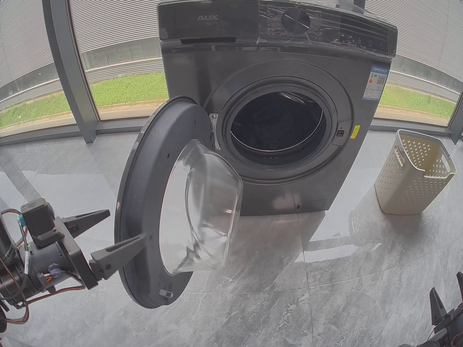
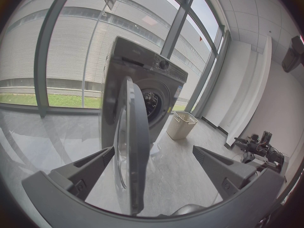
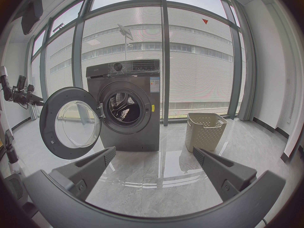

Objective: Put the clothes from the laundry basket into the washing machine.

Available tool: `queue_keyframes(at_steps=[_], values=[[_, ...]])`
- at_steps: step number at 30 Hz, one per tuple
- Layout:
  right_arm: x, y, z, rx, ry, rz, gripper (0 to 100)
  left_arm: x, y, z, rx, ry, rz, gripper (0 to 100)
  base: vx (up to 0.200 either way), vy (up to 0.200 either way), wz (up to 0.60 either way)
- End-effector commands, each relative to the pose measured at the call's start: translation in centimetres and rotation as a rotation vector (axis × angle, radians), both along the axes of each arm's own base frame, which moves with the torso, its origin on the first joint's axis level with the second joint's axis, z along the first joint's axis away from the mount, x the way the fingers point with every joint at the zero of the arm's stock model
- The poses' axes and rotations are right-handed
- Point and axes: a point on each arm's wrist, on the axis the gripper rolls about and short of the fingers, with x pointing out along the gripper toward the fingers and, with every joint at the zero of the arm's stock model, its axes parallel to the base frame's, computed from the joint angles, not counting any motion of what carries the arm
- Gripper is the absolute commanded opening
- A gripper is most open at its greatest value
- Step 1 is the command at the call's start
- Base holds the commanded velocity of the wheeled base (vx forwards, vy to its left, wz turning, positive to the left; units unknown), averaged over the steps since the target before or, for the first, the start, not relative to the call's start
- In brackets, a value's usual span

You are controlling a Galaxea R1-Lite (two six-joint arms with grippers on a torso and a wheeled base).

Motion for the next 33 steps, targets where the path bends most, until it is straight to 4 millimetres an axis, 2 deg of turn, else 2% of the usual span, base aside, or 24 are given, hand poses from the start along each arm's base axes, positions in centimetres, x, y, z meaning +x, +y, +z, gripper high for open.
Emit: queue_keyframes(at_steps=[1, 5, 9, 12, 17, 22, 23, 24, 28, 33], values=[[-0.1, 0.0, -0.3, -0.001, -0.006, 0.001, 100, -1.4, 2.2, 1.0, -0.029, -0.076, 0.11, 100, 0.0, 0.0, 0.0], [-0.1, 0.0, -0.3, 0.0, -0.006, 0.001, 100, -1.4, 2.8, 0.7, -0.013, -0.041, 0.142, 100, 0.0, 0.0, 0.0], [-0.1, 0.0, -0.3, 0.0, -0.006, 0.001, 100, -1.3, 2.2, 0.2, 0.002, 0.0, 0.079, 100, 0.0, 0.0, 0.0], [-0.1, 0.0, -0.3, 0.0, -0.006, 0.003, 100, -0.2, 0.1, -0.1, 0.026, 0.056, -0.029, 100, 0.0, 0.0, 0.0], [-0.1, 0.0, -0.3, 0.0, -0.004, 0.003, 100, 2.6, -2.8, 0.2, 0.059, 0.09, -0.045, 100, 0.0, 0.0, 0.0], [-0.1, 0.0, -0.3, 0.0, -0.006, 0.003, 100, 5.3, -6.0, 1.6, 0.051, 0.072, -0.059, 100, 0.0, 0.0, 0.0], [-0.1, 0.0, -0.3, 0.0, -0.006, 0.003, 100, 5.3, -6.0, 1.6, 0.051, 0.072, -0.059, 100, 0.0, 0.0, 0.0], [-0.1, 0.0, -0.3, 0.0, -0.006, 0.003, 100, 6.4, -7.4, 1.6, 0.045, 0.083, -0.054, 100, 0.0, 0.0, 0.0], [-0.1, 0.0, -0.3, 0.0, -0.006, 0.003, 100, 7.0, -9.1, 1.4, -0.024, 0.083, -0.075, 100, 0.0, 0.0, 0.0], [-0.1, 0.0, -0.3, 0.0, -0.006, 0.003, 100, 7.2, -9.6, 1.2, -0.056, 0.074, -0.084, 100, 0.0, 0.0, 0.0]])
